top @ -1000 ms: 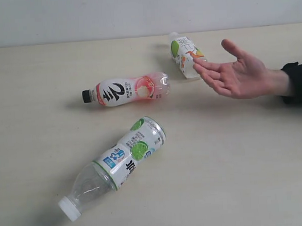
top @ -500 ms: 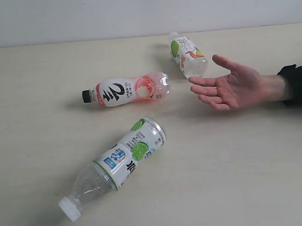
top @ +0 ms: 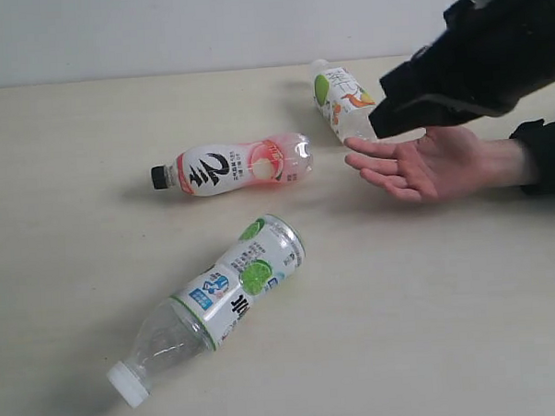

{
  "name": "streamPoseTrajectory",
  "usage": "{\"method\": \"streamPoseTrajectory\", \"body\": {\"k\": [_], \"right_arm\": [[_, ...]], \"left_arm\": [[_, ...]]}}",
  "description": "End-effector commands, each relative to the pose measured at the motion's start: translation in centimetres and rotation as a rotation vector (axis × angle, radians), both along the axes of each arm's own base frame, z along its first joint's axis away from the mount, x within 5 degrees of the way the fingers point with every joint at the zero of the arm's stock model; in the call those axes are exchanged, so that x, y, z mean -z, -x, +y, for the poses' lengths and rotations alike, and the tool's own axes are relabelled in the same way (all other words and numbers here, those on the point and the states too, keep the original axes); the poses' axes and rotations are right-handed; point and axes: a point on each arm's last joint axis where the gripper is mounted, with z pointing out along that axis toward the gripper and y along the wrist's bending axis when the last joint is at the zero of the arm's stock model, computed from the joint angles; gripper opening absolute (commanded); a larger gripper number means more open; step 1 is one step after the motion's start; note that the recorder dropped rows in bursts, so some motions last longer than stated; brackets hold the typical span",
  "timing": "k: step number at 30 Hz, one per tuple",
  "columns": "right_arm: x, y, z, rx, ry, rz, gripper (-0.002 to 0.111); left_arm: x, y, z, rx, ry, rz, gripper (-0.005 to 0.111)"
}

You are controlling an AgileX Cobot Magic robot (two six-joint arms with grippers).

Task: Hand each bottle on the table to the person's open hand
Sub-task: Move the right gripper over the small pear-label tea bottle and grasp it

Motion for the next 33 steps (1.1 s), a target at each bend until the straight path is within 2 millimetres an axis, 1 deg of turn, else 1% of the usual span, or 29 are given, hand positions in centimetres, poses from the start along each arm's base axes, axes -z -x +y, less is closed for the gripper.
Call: {"method": "streamPoseTrajectory", "body": {"k": [1, 5, 6, 7, 8, 14, 16, 17, 18, 19, 20, 21, 22, 24, 26, 27, 30, 33], "right_arm": [[-0.4, -3.1, 0.6, 0.082, 0.0, -0.047, 0.0], [-0.7, -6.6, 0.7, 0.168, 0.087, -0.082, 0.0], [-0.3, -8.6, 0.6, 0.215, 0.164, -0.068, 0.0], [-0.1, -9.6, 0.6, 0.236, 0.203, -0.055, 0.0], [0.1, -11.6, 0.8, 0.241, 0.267, -0.039, 0.0], [2.5, -16.8, 2.5, 0.186, 0.368, 0.084, 0.0], [3.7, -18.6, 2.9, 0.177, 0.413, 0.112, 0.0], [3.8, -19.2, 3.0, 0.177, 0.43, 0.113, 0.0], [4.7, -20.6, 3.2, 0.175, 0.454, 0.123, 0.002], [5.1, -21.2, 3.1, 0.174, 0.466, 0.126, 0.004], [5.9, -22.5, 3.0, 0.184, 0.481, 0.119, 0.011], [6.3, -23.0, 2.8, 0.191, 0.486, 0.116, 0.016], [7.0, -23.9, 2.6, 0.201, 0.484, 0.114, 0.023], [8.2, -25.2, 2.0, 0.22, 0.485, 0.108, 0.044], [8.7, -26.2, 1.8, 0.235, 0.509, 0.04, 0.061], [8.9, -26.5, 1.8, 0.241, 0.511, 0.018, 0.064], [9.5, -27.1, 2.1, 0.247, 0.491, -0.033, 0.065], [10.2, -27.4, 2.3, 0.251, 0.47, -0.04, 0.067]], "left_arm": [[0.0, 0.0, 0.0, -0.002, 0.006, -0.009, 0.001], [0.0, 0.0, 0.0, -0.002, 0.006, -0.009, 0.001], [0.0, 0.0, 0.0, -0.002, 0.006, -0.009, 0.001], [0.0, 0.0, 0.0, -0.002, 0.006, -0.009, 0.001], [0.0, 0.0, 0.0, -0.002, 0.006, -0.009, 0.001], [0.0, 0.0, 0.0, -0.002, 0.006, -0.009, 0.001], [0.0, 0.0, 0.0, -0.002, 0.006, -0.009, 0.001], [0.0, 0.0, 0.0, -0.002, 0.006, -0.009, 0.001], [0.0, 0.0, 0.0, -0.002, 0.006, -0.009, 0.001], [0.0, 0.0, 0.0, -0.002, 0.006, -0.009, 0.001], [0.0, 0.0, 0.0, -0.002, 0.006, -0.009, 0.001], [0.0, 0.0, 0.0, -0.002, 0.006, -0.009, 0.001], [0.0, 0.0, 0.0, -0.002, 0.006, -0.009, 0.001], [0.0, 0.0, 0.0, -0.002, 0.006, -0.009, 0.001], [0.0, 0.0, 0.0, -0.002, 0.006, -0.009, 0.001], [0.0, 0.0, 0.0, -0.002, 0.006, -0.009, 0.001], [0.0, 0.0, 0.0, -0.002, 0.006, -0.009, 0.001], [0.0, 0.0, 0.0, -0.002, 0.006, -0.009, 0.001]]}}
